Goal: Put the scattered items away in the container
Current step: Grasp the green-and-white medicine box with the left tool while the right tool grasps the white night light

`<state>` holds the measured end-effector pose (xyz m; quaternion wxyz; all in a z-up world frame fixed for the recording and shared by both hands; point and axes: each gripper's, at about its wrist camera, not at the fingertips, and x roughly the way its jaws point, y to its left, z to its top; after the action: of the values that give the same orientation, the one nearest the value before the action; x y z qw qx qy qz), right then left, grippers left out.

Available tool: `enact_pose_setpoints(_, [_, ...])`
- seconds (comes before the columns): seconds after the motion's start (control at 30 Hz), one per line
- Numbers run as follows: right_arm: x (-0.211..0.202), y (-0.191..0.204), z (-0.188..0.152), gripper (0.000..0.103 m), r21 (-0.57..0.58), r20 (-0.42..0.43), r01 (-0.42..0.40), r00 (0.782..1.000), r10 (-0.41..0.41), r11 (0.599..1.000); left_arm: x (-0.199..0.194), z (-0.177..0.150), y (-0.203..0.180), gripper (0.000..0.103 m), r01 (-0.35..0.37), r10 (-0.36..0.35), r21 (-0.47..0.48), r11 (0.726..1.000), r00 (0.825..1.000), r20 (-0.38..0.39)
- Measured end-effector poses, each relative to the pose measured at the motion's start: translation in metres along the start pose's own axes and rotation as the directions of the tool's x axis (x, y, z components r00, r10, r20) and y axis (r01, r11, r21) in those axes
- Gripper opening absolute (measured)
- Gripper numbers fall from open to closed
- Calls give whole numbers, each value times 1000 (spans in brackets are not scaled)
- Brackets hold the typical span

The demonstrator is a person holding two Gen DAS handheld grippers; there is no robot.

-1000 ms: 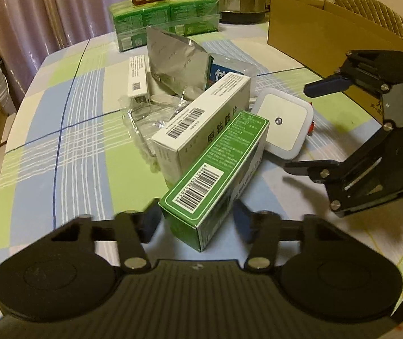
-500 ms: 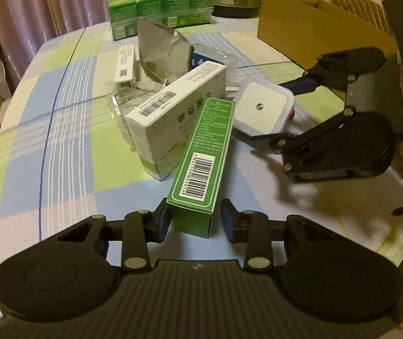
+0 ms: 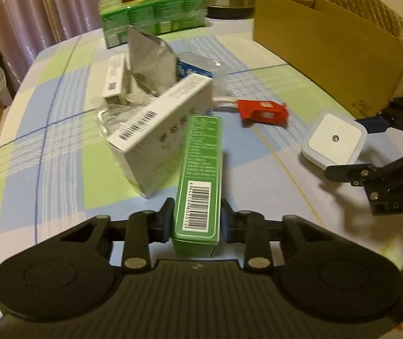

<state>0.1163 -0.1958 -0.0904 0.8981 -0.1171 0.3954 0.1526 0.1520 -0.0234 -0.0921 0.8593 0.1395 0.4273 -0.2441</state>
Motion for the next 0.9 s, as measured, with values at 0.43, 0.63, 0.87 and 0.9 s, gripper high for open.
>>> enact_pose_setpoints(0.43, [-39,-16,-44,63,130,-16,16,1000,-14,991,-29,-27,-62,26,67,-65,38,997,997,-44])
enact_pose_setpoints(0.63, [-38,-18,-45,67,128,-6,51,999,-51,991,-26,-16,-66,35,39,-39,34,999,999,-28])
enact_pose_setpoints(0.87, [-33,-20,-46,68,139,-19,63,998,-61,988,-15,-4,-68,35,22,-20,51,998,999,-38])
enact_pose_setpoints(0.9, [-32,-21,-47,68,144,-23,63,998,-60,988,-14,-2,-68,35,18,-15,57,998,999,-43])
